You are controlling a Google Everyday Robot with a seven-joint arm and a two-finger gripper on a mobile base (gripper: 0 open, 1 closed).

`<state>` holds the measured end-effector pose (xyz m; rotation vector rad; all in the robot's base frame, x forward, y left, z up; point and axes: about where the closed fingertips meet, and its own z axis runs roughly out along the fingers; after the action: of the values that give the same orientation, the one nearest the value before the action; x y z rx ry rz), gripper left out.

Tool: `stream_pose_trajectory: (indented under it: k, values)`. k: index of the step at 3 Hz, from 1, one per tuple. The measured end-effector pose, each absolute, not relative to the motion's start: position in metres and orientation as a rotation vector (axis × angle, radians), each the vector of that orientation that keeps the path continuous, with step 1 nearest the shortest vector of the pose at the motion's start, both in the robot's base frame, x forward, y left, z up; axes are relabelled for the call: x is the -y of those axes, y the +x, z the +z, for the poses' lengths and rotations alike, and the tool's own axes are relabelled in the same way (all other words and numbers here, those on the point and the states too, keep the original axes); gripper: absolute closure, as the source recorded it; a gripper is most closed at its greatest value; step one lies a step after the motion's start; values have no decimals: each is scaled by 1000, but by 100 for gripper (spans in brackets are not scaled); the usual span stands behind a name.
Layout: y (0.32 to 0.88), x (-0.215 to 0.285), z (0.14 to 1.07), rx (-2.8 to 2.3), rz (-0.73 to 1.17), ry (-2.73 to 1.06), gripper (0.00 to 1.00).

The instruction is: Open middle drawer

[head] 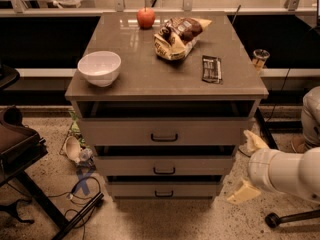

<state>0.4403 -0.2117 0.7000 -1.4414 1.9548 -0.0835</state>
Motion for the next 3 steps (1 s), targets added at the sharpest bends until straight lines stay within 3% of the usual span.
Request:
stream_pose_trajectory:
  k: [3]
  values:
    - [482,174,540,-1938,189,-1374,0]
